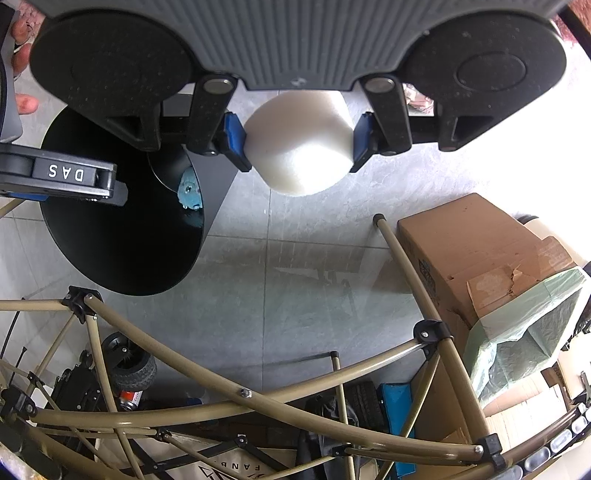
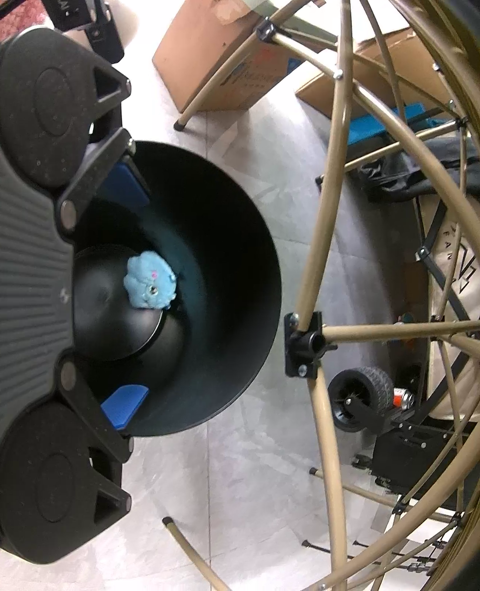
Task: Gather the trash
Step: 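Open the left gripper over the bin to drop the foam cylinder while the right tool withdraws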
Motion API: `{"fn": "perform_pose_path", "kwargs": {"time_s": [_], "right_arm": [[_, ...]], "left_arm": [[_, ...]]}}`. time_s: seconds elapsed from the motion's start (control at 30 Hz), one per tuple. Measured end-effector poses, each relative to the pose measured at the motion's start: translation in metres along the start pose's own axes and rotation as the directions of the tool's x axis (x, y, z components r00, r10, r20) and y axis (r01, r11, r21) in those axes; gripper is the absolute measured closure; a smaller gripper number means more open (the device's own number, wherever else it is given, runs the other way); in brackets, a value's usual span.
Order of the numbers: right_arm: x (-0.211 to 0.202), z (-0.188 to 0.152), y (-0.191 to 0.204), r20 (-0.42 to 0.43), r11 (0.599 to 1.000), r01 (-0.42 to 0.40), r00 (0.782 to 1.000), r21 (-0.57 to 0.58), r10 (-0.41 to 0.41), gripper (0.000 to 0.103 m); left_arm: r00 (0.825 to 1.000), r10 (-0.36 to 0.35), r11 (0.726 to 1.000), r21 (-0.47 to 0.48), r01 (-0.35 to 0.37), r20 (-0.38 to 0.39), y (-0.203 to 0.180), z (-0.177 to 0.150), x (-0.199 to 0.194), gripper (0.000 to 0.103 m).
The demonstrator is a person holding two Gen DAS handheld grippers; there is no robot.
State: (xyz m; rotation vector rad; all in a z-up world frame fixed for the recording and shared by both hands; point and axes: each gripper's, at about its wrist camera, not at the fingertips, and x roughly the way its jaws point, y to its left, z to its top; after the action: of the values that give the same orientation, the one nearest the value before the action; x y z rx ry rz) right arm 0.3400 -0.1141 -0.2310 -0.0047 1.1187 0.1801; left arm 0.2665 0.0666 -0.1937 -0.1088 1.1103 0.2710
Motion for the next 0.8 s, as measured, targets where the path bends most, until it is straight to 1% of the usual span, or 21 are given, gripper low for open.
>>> {"fn": "perform_pose_path", "kwargs": {"time_s": [0.13, 0.27, 0.57, 0.67, 0.8], "right_arm": [[0.001, -0.001, -0.002, -0.058, 1.000, 0.027, 0.998, 0.006, -0.026, 0.000], [-0.002, -0.003, -0.003, -0.087, 0.999, 0.035, 0.996, 0.015, -0.033, 0.000], [-0.011, -0.005, -0.007, -0.087, 1.000, 0.017, 0.996, 0.024, -0.014, 0.000], [-0.018, -0.007, -0.012, -0.083, 1.000, 0.014, 0.996, 0.026, -0.012, 0.000], [-0.027, -0.008, -0.025, -0.074, 0.998, 0.016, 0.997, 0.055, -0.012, 0.000]], "left_arm": [[1.000, -0.001, 1.000, 0.002, 0.001, 0.003, -0.001, 0.000, 0.000, 0.046], [1.000, 0.001, 1.000, 0.003, -0.002, 0.006, -0.001, 0.000, 0.000, 0.046], [1.000, 0.003, 1.000, 0.015, -0.004, 0.018, -0.006, 0.000, -0.003, 0.046], [1.000, -0.014, 1.000, 0.014, 0.013, 0.019, -0.010, 0.003, -0.006, 0.046], [0.999, -0.040, 0.999, 0.038, 0.039, 0.036, -0.026, 0.006, -0.013, 0.046]]}}
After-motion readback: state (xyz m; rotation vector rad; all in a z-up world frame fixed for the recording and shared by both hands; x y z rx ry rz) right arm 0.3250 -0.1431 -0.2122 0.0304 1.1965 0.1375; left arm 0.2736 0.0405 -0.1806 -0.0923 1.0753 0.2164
